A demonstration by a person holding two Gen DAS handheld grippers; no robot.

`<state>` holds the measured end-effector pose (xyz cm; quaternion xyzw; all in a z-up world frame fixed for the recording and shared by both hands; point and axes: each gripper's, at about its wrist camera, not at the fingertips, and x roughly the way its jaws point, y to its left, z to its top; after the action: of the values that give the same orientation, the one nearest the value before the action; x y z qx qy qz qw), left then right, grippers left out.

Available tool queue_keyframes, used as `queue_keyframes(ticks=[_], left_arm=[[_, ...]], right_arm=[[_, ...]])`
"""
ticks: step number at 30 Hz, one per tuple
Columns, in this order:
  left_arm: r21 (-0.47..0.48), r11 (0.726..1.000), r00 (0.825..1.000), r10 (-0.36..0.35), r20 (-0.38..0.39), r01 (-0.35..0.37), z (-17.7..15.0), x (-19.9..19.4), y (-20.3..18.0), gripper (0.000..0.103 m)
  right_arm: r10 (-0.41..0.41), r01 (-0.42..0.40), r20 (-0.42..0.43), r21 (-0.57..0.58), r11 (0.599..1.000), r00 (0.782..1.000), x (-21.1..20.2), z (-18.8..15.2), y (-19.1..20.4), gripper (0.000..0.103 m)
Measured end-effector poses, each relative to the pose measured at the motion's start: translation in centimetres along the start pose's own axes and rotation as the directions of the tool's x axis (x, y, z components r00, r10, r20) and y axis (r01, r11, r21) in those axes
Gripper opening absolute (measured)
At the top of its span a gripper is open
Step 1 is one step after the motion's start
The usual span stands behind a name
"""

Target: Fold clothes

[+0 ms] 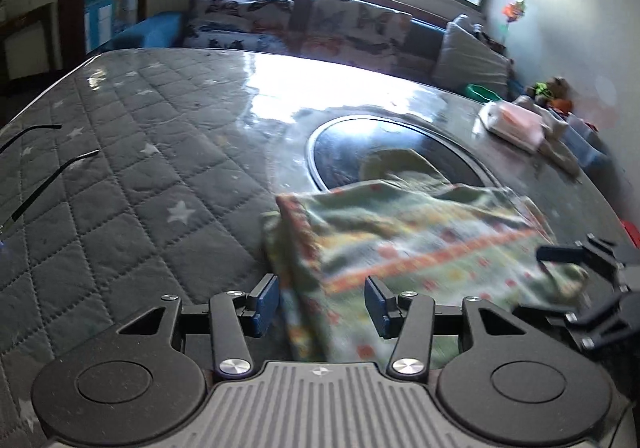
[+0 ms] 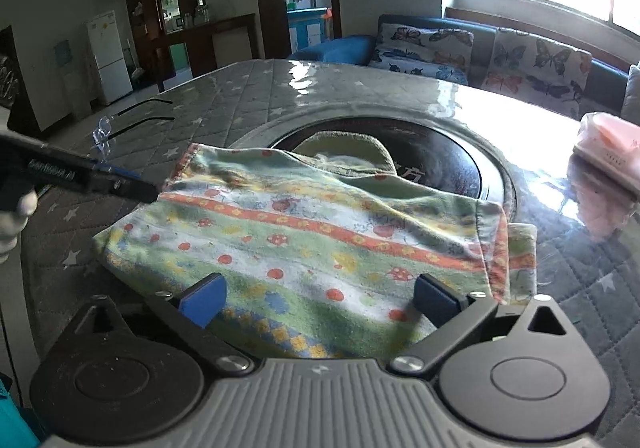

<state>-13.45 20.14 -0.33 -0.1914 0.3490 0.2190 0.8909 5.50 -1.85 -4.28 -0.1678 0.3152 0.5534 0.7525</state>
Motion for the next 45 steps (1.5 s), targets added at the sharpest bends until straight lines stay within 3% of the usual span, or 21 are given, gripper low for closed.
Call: queue_keyframes(ticks=[7,15,29,39,45], left_arm=[[-0.025,1.000,0.999,0.004,-0.036,-0.005,0.4,1.5,1.0,0.059],[-0.042,0.999,0.999,-0.008,-0.048,0.006,0.4,1.8,1.1,0.073],[-0.040,0.999,0.998,-0.015,-0.053,0.013,0.3,2.3,0.5,0.095],[-0.068,0.998,0.999,-0.022,-0.031,0.019,0.8,1.4,1.4,0.096],[-0.102,0.995,1.000,0.010,0.000,-0.010,1.3,0.4,3.1,0.096]], right_arm=[[0.014,-0.014,0.006,0.027,1.000,1.000,0.6,-0.5,-0.6,0.103],[0.013,-0.013,0.059,-0.001,1.000,0.998,0.6,-1.5,-0.3,0.103],[0.006,-0.006,0.061,-0.008,1.000,0.998,0.7,-1.5,0.0,0.103],[-0.035,0.034,-0.037,-0.038,0.999,0.999,0.5,0.5,1.2,0.103],[-0.003,-0.001,-0.026,-0.183,0.983,1.000,-0.9,2.1,5.2,0.097]])
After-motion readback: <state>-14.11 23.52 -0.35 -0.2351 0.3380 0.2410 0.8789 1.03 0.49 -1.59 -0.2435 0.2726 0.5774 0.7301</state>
